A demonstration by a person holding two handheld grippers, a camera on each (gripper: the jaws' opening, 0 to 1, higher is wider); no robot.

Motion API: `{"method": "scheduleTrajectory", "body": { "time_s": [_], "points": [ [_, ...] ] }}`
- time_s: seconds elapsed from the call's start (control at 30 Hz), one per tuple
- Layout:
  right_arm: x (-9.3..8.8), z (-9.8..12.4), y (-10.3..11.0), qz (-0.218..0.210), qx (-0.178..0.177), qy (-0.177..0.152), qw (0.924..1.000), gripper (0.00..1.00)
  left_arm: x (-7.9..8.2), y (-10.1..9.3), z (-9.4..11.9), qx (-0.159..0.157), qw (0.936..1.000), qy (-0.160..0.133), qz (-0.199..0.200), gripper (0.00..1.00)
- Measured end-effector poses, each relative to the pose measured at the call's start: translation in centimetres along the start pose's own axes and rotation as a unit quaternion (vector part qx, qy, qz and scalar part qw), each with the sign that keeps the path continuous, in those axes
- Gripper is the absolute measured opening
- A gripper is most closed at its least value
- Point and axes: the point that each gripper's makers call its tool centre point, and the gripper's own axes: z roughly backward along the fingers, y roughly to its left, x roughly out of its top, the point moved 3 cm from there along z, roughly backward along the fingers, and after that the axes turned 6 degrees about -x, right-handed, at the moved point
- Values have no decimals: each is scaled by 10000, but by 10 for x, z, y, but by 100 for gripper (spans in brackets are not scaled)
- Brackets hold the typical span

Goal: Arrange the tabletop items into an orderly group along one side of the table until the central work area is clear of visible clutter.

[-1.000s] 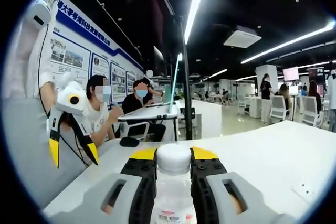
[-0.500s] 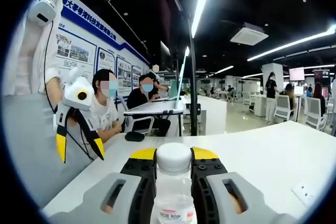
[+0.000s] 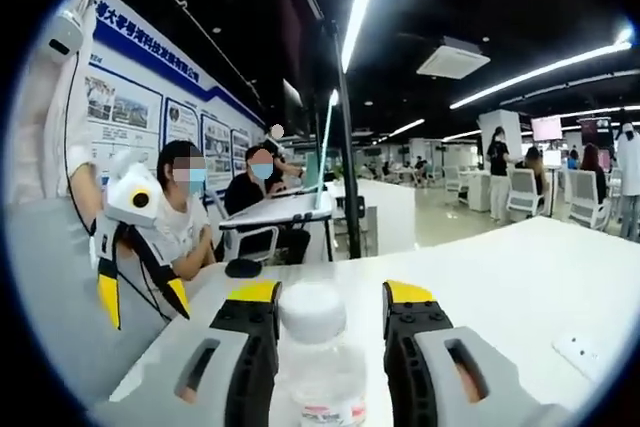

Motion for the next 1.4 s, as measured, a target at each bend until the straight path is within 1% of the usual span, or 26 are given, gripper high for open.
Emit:
{"method": "scheduleTrajectory", "body": {
  "time_s": [0.07,0.13,0.17,0.2,0.27,0.33,0.47,0.57,0.67,0.8,0.97,1.07,1.1,1.13,1.17,1.2,1.23,1.33,1.4],
  "points": [
    [3,3,-1,-6,-62,14,10000,44,2,0,-1,15,10000,-35,-45,60],
    [7,6,-2,-78,-151,-25,9999,45,8,4,-3,206,9991,-167,-316,72],
    [9,8,-3,-194,-214,-77,9996,47,9,2,-3,230,9986,-196,-429,78],
    [10,9,-4,-220,-244,-78,9994,49,10,1,-3,249,9984,-183,-480,83],
    [8,11,-7,-188,-321,22,9993,54,10,-1,-2,274,9977,-180,-596,86],
    [8,14,-8,-240,-407,88,9988,57,10,-2,-3,220,9979,-178,-578,89],
    [10,22,-9,-306,-476,142,9983,58,10,-6,-6,98,9982,-132,-583,89],
    [8,28,-11,-394,-509,266,9976,57,7,-10,-8,-37,9983,-62,-580,87],
    [8,38,-16,-454,-579,288,9969,57,5,-11,-7,-55,9986,-35,-529,86],
    [7,45,-20,-427,-652,364,9963,56,6,-12,-5,-45,9987,-60,-503,85],
    [3,50,-21,-443,-707,461,9954,56,4,-13,-5,-57,9991,-55,-423,84],
    [0,51,-19,-451,-698,516,9952,55,6,-13,-6,-78,9989,-82,-447,83],
    [-6,53,-17,-405,-689,673,9945,54,6,-13,-6,-85,9989,-80,-452,82],
    [-9,53,-17,-372,-681,753,9941,53,6,-13,-6,-87,9989,-79,-452,82],
    [-18,55,-15,-278,-647,974,9928,53,6,-13,-7,-93,9989,-77,-452,82],
    [-24,56,-14,-269,-608,1084,9919,53,6,-13,-7,-100,9989,-71,-451,82],
    [-29,57,-12,-283,-589,1158,9911,52,5,-13,-7,-102,9989,-68,-449,82],
    [-38,61,-11,-311,-597,1248,9899,52,5,-13,-6,-105,9990,-65,-436,82],
    [-43,65,-14,-289,-684,1353,9880,50,4,-13,-6,-121,9991,-71,-404,81]
  ]
}}
